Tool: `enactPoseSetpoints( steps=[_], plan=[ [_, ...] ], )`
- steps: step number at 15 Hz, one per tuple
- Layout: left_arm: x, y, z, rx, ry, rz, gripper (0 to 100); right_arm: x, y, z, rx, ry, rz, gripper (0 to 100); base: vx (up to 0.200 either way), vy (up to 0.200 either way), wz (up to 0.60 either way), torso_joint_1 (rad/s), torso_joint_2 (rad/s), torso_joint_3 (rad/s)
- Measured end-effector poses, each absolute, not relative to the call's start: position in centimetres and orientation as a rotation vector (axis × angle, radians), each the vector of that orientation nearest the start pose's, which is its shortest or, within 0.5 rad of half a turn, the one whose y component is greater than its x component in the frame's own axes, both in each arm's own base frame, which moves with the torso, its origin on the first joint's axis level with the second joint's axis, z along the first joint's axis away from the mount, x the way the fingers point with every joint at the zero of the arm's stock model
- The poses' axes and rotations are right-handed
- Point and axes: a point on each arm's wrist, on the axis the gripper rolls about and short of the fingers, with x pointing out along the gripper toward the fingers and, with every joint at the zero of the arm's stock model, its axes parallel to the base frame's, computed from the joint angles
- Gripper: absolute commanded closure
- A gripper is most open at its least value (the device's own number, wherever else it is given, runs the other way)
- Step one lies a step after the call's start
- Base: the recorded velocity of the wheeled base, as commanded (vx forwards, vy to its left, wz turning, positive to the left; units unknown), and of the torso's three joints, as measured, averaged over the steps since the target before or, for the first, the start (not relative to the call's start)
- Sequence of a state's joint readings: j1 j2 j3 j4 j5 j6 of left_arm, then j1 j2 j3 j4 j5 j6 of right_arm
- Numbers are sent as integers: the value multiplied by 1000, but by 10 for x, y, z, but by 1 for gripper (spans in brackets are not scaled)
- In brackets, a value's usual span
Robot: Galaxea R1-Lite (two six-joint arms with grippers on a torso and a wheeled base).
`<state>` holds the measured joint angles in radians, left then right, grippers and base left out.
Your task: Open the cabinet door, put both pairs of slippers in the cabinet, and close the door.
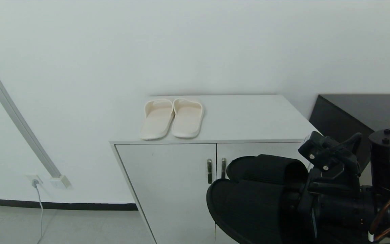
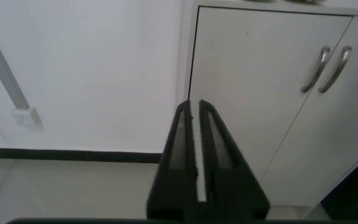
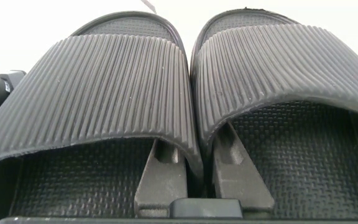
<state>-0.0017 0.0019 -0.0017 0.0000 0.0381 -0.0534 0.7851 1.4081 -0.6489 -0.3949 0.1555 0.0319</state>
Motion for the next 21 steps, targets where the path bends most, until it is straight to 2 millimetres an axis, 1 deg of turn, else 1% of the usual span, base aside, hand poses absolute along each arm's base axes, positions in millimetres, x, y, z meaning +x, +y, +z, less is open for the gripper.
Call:
enactPoseSetpoints(
  steps=[12,20,21],
  plan=[
    [-23,1,76,-52,-1,41,0,156,160,191,-85,363,920,100,0,0,0,-161,489,325],
    [-22,1,76,-48,11,39,0,154,158,188,-85,362,920,100,0,0,0,-60,439,365],
    [-22,1,76,-47,17,38,0,153,157,187,-85,361,922,100,0,0,0,2,110,95]
  ],
)
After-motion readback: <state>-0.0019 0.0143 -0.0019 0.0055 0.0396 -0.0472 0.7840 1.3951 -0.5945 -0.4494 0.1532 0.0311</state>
